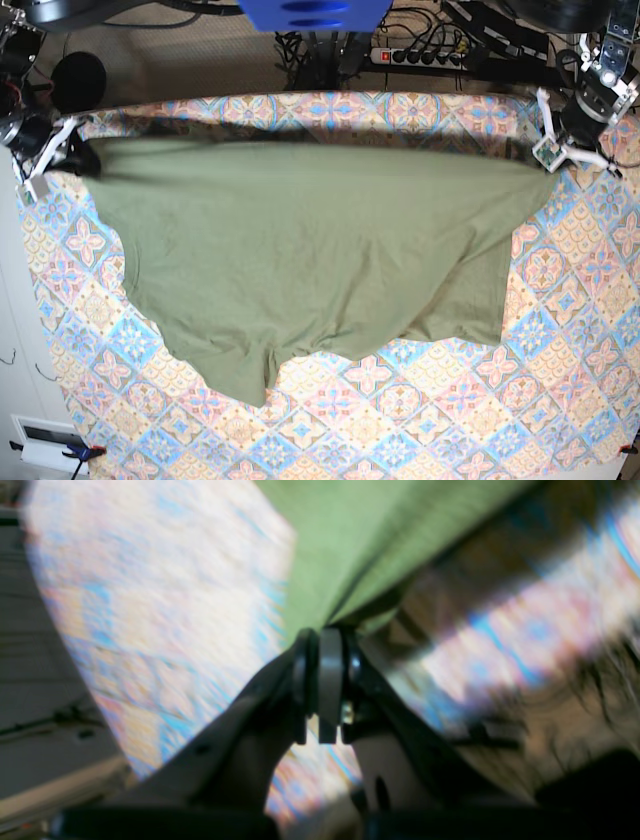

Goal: Layout the t-shirt on the table in an organized manner, then fold the t-shirt properly
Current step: 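Lay the t-shirt flat, dragging its held edge back with both grippers, then hold the t-shirt edge taut between both grippers, then move the left gripper inward along the edge, folding the shirt side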

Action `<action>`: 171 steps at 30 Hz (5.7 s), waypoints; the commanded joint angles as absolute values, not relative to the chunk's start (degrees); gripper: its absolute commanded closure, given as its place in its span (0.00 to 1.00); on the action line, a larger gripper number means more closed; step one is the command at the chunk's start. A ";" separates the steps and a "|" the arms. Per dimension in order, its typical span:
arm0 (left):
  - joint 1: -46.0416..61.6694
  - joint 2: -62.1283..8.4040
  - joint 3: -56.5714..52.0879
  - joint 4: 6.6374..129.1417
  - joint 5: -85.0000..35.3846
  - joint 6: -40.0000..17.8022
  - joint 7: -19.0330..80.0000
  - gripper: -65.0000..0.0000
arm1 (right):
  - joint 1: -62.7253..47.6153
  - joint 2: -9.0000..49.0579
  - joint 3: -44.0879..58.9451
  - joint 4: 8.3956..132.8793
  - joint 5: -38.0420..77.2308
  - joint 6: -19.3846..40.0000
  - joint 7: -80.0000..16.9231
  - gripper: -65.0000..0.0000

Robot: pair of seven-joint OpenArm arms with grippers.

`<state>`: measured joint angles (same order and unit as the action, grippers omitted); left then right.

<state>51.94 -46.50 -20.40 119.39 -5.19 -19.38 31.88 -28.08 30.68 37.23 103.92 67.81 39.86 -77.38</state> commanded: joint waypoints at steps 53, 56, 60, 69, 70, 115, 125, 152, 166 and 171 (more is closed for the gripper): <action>52.00 -47.16 -13.85 111.69 -0.48 -18.33 31.25 1.00 | -19.91 27.12 30.37 89.71 46.90 40.00 -78.99 0.98; 51.91 -47.08 -12.53 111.69 -0.48 -18.33 31.25 1.00 | -20.09 25.71 30.37 89.71 46.29 40.00 -79.25 0.98; 51.74 -47.08 -11.38 110.20 -0.40 -18.33 31.25 1.00 | -22.02 25.27 30.73 89.63 46.29 40.00 -78.81 0.91; 50.68 -47.16 -10.15 109.58 -0.40 -18.33 31.25 1.00 | -24.75 25.19 33.89 89.71 46.46 40.00 -79.16 0.63; 50.59 -47.16 -10.15 109.58 -0.40 -18.33 31.25 1.00 | -24.92 25.19 33.89 89.80 46.55 40.00 -79.25 0.63; 50.51 -47.25 -10.42 107.65 -0.40 -18.33 26.42 1.00 | -27.65 23.08 26.95 80.31 47.34 40.00 -67.03 0.58; 50.51 -47.25 -10.42 107.65 -0.40 -18.33 26.42 1.00 | -27.56 23.08 27.03 80.22 47.25 40.00 -63.96 0.58; 50.51 -47.25 -10.59 107.65 -0.40 -18.24 26.42 1.00 | -28.88 23.52 27.12 80.92 47.60 40.00 -67.21 0.99; 50.42 -46.55 -12.70 107.65 -1.19 -17.80 21.32 1.00 | -30.81 23.43 35.12 91.56 52.00 40.00 -74.07 0.99; 50.42 -41.19 -18.68 107.65 -1.10 -17.80 15.34 1.00 | -30.46 23.43 35.12 91.82 52.00 40.00 -74.15 0.99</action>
